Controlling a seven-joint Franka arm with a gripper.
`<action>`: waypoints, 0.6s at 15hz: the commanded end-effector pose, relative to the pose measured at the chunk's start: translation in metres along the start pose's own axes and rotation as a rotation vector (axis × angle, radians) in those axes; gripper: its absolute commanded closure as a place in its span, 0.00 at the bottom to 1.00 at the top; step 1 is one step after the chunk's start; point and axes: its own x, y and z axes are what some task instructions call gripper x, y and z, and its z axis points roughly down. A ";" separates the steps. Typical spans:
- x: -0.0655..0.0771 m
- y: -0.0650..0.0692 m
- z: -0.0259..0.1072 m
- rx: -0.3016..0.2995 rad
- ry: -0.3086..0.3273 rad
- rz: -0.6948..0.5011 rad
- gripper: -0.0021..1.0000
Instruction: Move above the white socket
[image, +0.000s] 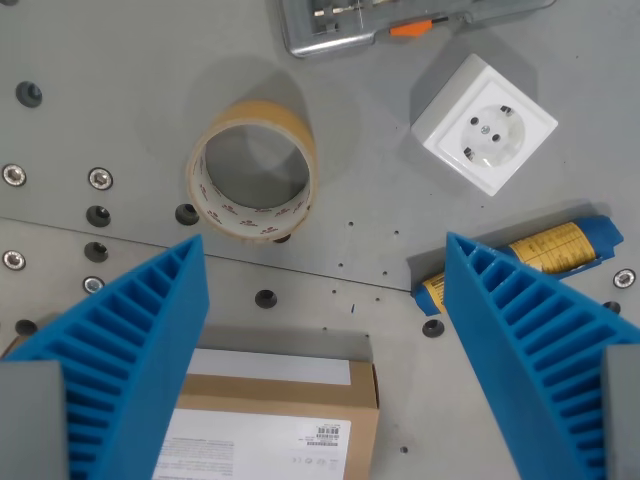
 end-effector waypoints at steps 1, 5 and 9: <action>-0.001 0.003 0.002 -0.002 0.013 0.048 0.00; -0.001 0.007 0.008 -0.005 0.030 0.094 0.00; -0.002 0.012 0.019 -0.011 0.052 0.153 0.00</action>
